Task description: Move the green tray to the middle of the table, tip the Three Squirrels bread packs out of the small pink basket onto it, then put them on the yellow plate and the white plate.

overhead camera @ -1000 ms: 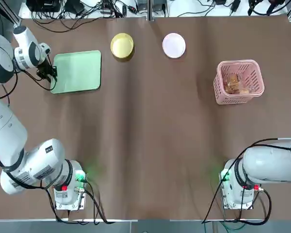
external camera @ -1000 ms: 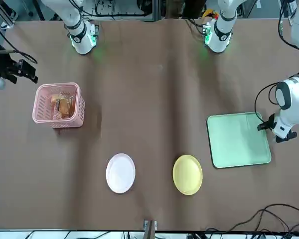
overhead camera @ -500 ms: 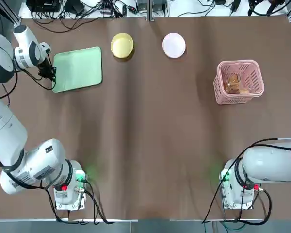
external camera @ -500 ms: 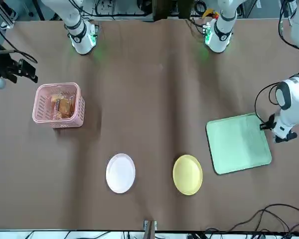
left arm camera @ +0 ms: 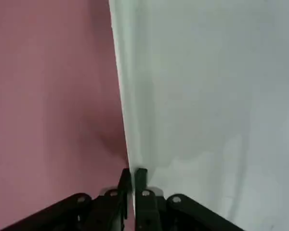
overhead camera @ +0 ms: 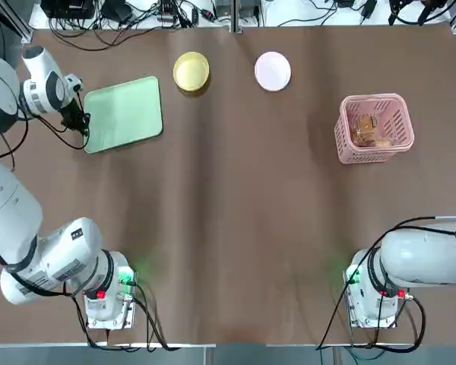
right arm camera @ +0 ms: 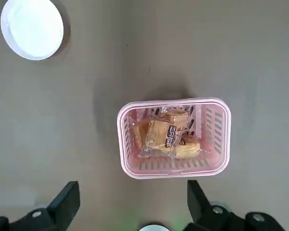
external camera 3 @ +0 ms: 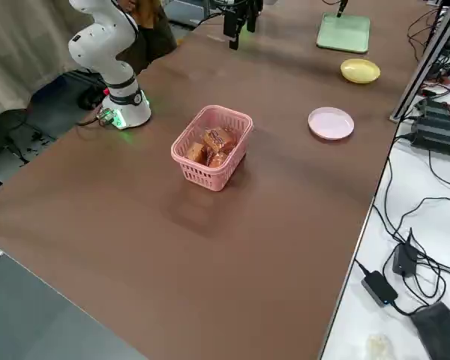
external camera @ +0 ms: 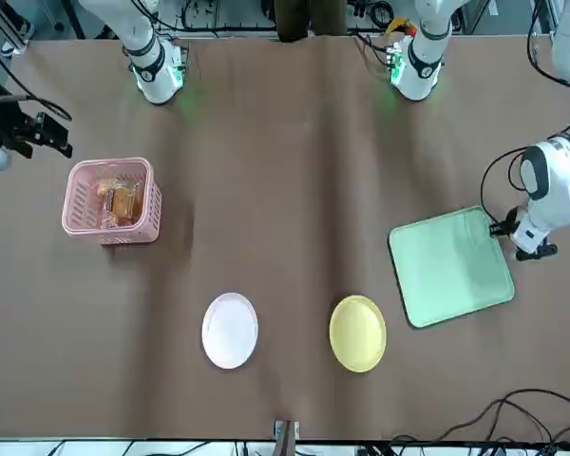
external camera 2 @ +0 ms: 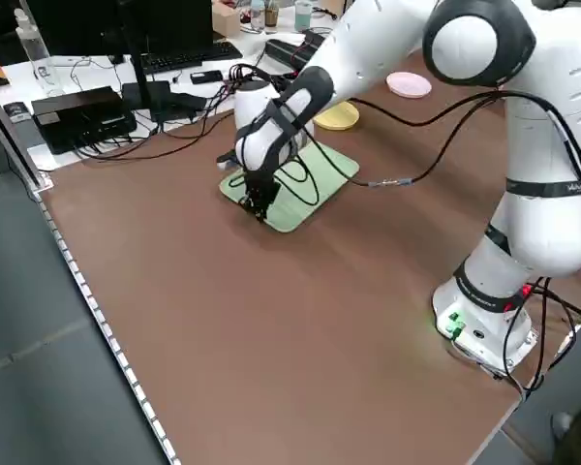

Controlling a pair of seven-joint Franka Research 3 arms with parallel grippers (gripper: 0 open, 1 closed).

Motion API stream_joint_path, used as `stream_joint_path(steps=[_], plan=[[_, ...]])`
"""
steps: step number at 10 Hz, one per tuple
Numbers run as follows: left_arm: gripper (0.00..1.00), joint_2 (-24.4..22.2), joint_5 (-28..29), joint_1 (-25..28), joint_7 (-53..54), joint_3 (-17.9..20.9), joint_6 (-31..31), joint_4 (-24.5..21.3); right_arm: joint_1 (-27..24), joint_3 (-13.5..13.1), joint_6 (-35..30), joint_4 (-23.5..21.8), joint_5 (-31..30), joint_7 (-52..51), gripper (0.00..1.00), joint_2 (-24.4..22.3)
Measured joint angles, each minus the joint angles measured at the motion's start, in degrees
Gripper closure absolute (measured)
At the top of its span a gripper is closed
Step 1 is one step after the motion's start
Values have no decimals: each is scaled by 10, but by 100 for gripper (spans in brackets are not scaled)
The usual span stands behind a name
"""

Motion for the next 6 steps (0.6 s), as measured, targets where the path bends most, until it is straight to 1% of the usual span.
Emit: stream_joint_path(steps=[3,4,6], plan=[[93,-58,0,0,86,-2,0,-80,0,0,1,0,0,-1,1,0],[93,-74,0,0,102,-3,0,-98,0,0,1,0,0,-1,1,0],[93,-89,0,0,108,-13,-1,-115,-1,-1,0,0,0,-1,1,0]])
